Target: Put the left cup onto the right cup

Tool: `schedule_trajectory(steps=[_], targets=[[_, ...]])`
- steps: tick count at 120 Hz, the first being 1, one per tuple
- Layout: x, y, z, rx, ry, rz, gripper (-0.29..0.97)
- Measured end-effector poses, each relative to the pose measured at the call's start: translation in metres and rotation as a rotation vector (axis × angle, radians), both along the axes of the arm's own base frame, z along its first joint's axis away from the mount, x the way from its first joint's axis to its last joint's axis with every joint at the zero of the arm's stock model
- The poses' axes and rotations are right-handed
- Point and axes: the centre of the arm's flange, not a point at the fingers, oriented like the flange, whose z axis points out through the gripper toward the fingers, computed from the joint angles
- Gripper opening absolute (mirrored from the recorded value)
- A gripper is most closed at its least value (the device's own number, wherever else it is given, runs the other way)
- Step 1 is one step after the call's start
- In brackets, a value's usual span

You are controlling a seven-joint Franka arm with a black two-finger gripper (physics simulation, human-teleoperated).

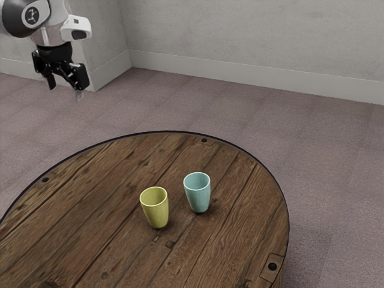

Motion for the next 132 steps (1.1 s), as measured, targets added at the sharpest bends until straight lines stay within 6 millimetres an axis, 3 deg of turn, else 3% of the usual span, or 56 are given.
schedule_trajectory(steps=[56, 90, 132], targets=[[0.013, -0.022, -0.020, -0.017, 0.006, -0.051, 0.68], [0.006, -0.049, -0.090, -0.101, 0.116, -0.027, 0.68], [-0.010, -0.062, -0.168, -0.181, 0.182, 0.108, 0.68]])
